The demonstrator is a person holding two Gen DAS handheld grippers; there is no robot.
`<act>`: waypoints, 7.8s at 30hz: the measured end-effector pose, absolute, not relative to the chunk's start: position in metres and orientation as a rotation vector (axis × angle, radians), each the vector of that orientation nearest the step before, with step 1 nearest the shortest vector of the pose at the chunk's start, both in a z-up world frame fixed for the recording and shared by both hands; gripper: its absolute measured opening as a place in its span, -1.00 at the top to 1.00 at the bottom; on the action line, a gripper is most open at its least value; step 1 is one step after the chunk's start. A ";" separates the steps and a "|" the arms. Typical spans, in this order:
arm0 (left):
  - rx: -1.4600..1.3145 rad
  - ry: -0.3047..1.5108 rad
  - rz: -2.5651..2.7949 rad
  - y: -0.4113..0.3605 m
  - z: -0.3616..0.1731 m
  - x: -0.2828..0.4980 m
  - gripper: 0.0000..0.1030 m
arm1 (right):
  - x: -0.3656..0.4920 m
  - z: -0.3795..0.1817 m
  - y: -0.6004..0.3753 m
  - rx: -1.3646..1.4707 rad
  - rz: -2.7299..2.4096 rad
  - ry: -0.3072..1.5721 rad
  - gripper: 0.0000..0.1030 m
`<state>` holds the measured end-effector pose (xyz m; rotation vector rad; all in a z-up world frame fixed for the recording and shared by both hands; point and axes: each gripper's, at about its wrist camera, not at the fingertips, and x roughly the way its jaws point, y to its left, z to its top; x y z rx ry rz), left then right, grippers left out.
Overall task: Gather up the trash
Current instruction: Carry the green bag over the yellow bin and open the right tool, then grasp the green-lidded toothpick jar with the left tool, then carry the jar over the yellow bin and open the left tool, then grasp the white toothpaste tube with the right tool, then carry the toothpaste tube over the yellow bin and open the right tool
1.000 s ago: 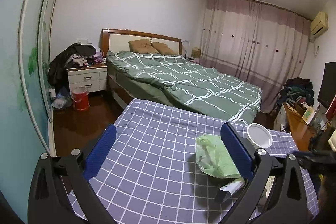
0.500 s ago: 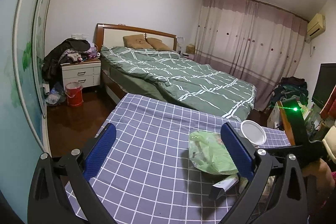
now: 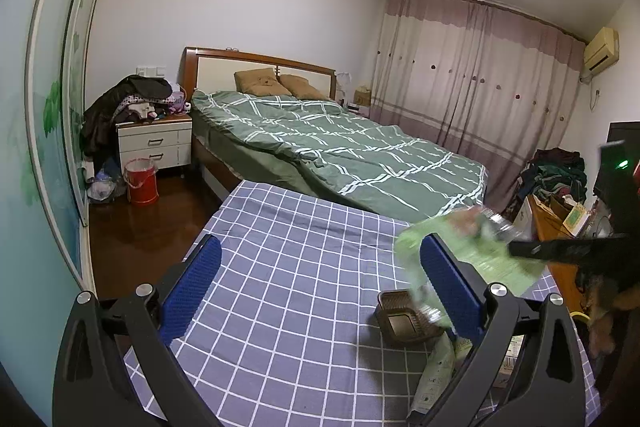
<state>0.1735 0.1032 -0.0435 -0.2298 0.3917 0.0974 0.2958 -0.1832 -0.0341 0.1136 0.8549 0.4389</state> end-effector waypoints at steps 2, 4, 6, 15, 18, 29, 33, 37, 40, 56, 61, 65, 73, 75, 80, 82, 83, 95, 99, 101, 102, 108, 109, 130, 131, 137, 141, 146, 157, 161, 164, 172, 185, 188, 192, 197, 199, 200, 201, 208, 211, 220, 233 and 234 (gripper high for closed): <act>-0.227 0.392 0.097 0.103 -0.044 0.174 -0.90 | 0.290 -0.023 -0.198 0.130 0.420 0.819 0.92; -0.223 0.392 0.097 0.101 -0.043 0.173 -0.90 | 0.284 -0.014 -0.215 0.145 0.398 0.787 0.92; -0.220 0.391 0.098 0.100 -0.043 0.173 -0.90 | 0.278 -0.008 -0.234 0.157 0.372 0.761 0.92; -0.198 0.397 0.084 0.092 -0.043 0.173 -0.90 | 0.222 -0.012 -0.352 0.250 0.116 0.648 0.91; -0.187 0.401 0.077 0.088 -0.045 0.174 -0.90 | 0.203 -0.027 -0.397 0.302 0.007 0.643 0.91; -0.146 0.403 0.048 0.075 -0.047 0.175 -0.90 | 0.148 -0.097 -0.538 0.464 -0.375 0.680 0.91; -0.126 0.406 0.040 0.069 -0.048 0.177 -0.90 | 0.147 -0.121 -0.566 0.482 -0.457 0.720 0.87; -0.104 0.403 0.034 0.062 -0.049 0.176 -0.90 | 0.150 -0.143 -0.578 0.501 -0.501 0.766 0.67; -0.093 0.399 0.027 0.059 -0.048 0.176 -0.90 | 0.149 -0.153 -0.582 0.527 -0.513 0.773 0.54; -0.035 0.438 -0.154 0.005 -0.043 0.158 -0.90 | 0.117 -0.126 -0.547 0.490 -0.467 0.702 0.36; 0.021 0.467 -0.262 -0.031 -0.042 0.132 -0.90 | 0.108 -0.118 -0.542 0.486 -0.444 0.683 0.34; 0.051 0.550 -0.368 -0.058 -0.054 0.113 -0.90 | 0.105 -0.118 -0.539 0.489 -0.423 0.681 0.34; 0.150 0.710 -0.518 -0.104 -0.090 0.081 -0.90 | 0.099 -0.120 -0.534 0.503 -0.375 0.675 0.33; 0.183 0.748 -0.528 -0.113 -0.100 0.080 -0.90 | 0.098 -0.119 -0.534 0.504 -0.368 0.674 0.33; 0.201 0.832 -0.522 -0.117 -0.120 0.088 -0.64 | 0.092 -0.118 -0.537 0.508 -0.363 0.663 0.33; 0.202 0.862 -0.521 -0.118 -0.126 0.091 -0.44 | 0.092 -0.118 -0.537 0.512 -0.358 0.663 0.32; 0.201 0.875 -0.523 -0.118 -0.129 0.092 -0.39 | 0.091 -0.119 -0.537 0.511 -0.356 0.663 0.32; 0.188 0.901 -0.531 -0.114 -0.131 0.094 0.03 | 0.094 -0.121 -0.532 0.497 -0.337 0.673 0.32; 0.177 0.872 -0.520 -0.108 -0.115 0.088 0.03 | 0.094 -0.119 -0.529 0.485 -0.335 0.668 0.32; 0.171 0.849 -0.521 -0.109 -0.103 0.086 0.03 | 0.093 -0.119 -0.528 0.483 -0.331 0.666 0.32; 0.167 0.840 -0.524 -0.110 -0.099 0.085 0.03 | 0.093 -0.119 -0.528 0.480 -0.329 0.665 0.32; 0.140 0.787 -0.572 -0.130 -0.070 0.092 0.03 | 0.087 -0.116 -0.525 0.467 -0.302 0.658 0.32; 0.135 0.780 -0.585 -0.137 -0.065 0.097 0.03 | 0.085 -0.115 -0.525 0.463 -0.295 0.657 0.32; 0.225 0.891 -0.860 -0.401 -0.063 0.174 0.03 | 0.012 -0.105 -0.570 0.450 -0.347 0.566 0.23; 0.243 0.899 -0.861 -0.415 -0.067 0.177 0.03 | 0.010 -0.105 -0.574 0.456 -0.352 0.564 0.23; 0.262 0.943 -0.836 -0.470 -0.093 0.193 0.03 | 0.000 -0.113 -0.591 0.488 -0.374 0.568 0.23; 0.249 0.920 -0.782 -0.483 -0.101 0.207 -0.44 | 0.000 -0.116 -0.596 0.503 -0.376 0.573 0.23; 0.186 0.846 -0.758 -0.458 -0.075 0.210 -0.58 | 0.001 -0.117 -0.597 0.504 -0.369 0.573 0.21; 0.014 0.562 -0.620 -0.276 0.012 0.177 -0.90 | 0.027 -0.110 -0.558 0.448 -0.289 0.605 0.19; -0.038 0.501 -0.515 -0.199 0.023 0.169 -0.90 | 0.042 -0.102 -0.532 0.409 -0.246 0.615 0.17; -0.050 0.453 -0.411 -0.140 0.024 0.160 -0.90 | 0.055 -0.097 -0.508 0.375 -0.209 0.625 0.17; -0.099 0.396 -0.152 0.006 -0.004 0.152 -0.90 | 0.090 -0.085 -0.442 0.279 -0.113 0.663 0.17; -0.208 0.381 0.035 0.122 -0.045 0.159 -0.90 | 0.132 -0.069 -0.321 0.127 0.059 0.702 0.15; -0.181 0.367 0.056 0.123 -0.045 0.156 -0.90 | 0.140 -0.067 -0.286 0.092 0.123 0.717 0.15; -0.167 0.372 0.084 0.118 -0.045 0.151 -0.90 | 0.151 -0.066 -0.236 0.066 0.224 0.743 0.15; -0.210 0.358 0.114 0.127 -0.043 0.142 -0.90 | 0.174 -0.080 -0.190 0.076 0.296 0.837 0.15; -0.222 0.351 0.115 0.131 -0.043 0.140 -0.90 | 0.181 -0.086 -0.174 0.091 0.320 0.873 0.15; -0.230 0.348 0.114 0.132 -0.043 0.138 -0.90 | 0.182 -0.089 -0.166 0.098 0.330 0.884 0.15; -0.234 0.347 0.116 0.132 -0.042 0.136 -0.90 | 0.185 -0.091 -0.159 0.106 0.340 0.897 0.15; -0.241 0.353 0.130 0.132 -0.042 0.134 -0.90 | 0.201 -0.107 -0.118 0.146 0.340 0.957 0.15; -0.243 0.358 0.130 0.132 -0.042 0.134 -0.90 | 0.209 -0.119 -0.107 0.146 0.319 0.987 0.15; -0.233 0.374 0.127 0.129 -0.043 0.137 -0.90 | 0.215 -0.139 -0.101 0.157 0.281 1.022 0.24; -0.218 0.392 0.136 0.124 -0.048 0.143 -0.90 | 0.181 -0.120 -0.120 0.156 0.370 0.948 0.76; -0.217 0.393 0.137 0.124 -0.048 0.143 -0.90 | 0.177 -0.117 -0.123 0.153 0.369 0.935 0.76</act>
